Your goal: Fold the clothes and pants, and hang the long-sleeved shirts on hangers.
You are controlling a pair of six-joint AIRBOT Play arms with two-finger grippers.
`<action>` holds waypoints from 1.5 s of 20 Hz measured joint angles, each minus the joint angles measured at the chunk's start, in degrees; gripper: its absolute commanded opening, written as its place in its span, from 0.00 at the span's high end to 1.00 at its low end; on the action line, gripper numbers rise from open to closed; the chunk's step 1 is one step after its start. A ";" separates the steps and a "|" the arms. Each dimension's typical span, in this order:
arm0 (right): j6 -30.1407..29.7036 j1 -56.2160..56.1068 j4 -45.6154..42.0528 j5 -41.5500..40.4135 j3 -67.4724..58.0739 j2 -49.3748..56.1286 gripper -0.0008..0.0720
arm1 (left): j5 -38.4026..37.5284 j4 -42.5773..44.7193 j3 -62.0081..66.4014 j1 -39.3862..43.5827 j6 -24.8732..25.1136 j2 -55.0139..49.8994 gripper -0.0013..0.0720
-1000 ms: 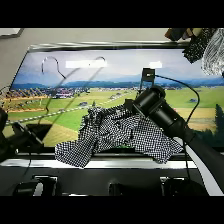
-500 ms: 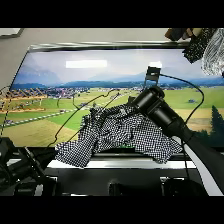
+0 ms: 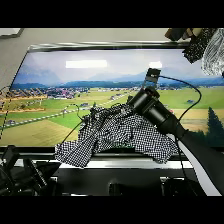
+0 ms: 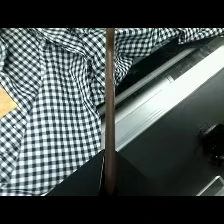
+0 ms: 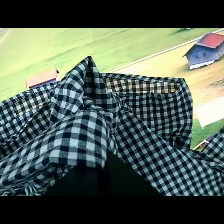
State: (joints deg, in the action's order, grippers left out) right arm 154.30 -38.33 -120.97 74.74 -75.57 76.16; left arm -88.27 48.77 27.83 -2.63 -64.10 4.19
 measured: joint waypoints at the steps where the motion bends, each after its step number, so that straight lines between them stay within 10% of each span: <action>1: 0.42 0.00 -0.11 -0.33 0.00 0.11 0.95 | -0.17 -0.61 -1.01 0.20 0.00 0.04 0.96; 11: 0.81 -0.02 1.84 -0.13 0.00 -0.94 0.95 | 9.53 -2.27 -5.62 2.49 3.87 -7.08 0.96; 21: 0.70 -0.04 2.73 0.39 0.00 -1.70 0.95 | 14.71 -2.89 -3.23 7.45 21.55 -20.48 0.96; 30: 0.98 -0.04 0.55 1.05 -0.13 -1.73 0.95 | 16.04 -0.72 2.99 9.62 21.53 -21.59 0.96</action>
State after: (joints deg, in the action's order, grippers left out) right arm 155.28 -38.37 -120.42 75.79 -75.70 74.43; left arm -72.23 48.05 30.83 6.98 -42.57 -17.41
